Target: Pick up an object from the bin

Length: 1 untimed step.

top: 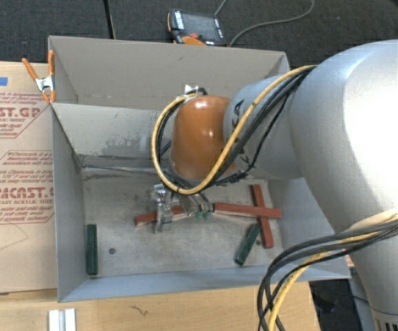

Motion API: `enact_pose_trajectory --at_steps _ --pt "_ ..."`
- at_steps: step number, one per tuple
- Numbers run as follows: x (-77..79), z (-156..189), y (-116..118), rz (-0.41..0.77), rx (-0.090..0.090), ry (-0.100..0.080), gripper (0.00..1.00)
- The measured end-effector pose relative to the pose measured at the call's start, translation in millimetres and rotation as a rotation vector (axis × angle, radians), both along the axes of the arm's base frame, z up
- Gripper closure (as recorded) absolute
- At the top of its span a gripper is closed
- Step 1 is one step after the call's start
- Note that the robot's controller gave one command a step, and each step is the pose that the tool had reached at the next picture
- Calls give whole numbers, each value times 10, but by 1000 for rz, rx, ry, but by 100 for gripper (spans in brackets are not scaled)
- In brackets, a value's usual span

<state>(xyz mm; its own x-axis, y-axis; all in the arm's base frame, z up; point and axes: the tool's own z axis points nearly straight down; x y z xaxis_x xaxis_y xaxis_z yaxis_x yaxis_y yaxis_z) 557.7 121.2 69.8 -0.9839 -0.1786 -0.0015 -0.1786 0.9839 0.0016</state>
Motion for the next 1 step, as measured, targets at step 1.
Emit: enact_pose_trajectory --at_steps 1 --pt "36 1468 -21 33 0 -10 100"
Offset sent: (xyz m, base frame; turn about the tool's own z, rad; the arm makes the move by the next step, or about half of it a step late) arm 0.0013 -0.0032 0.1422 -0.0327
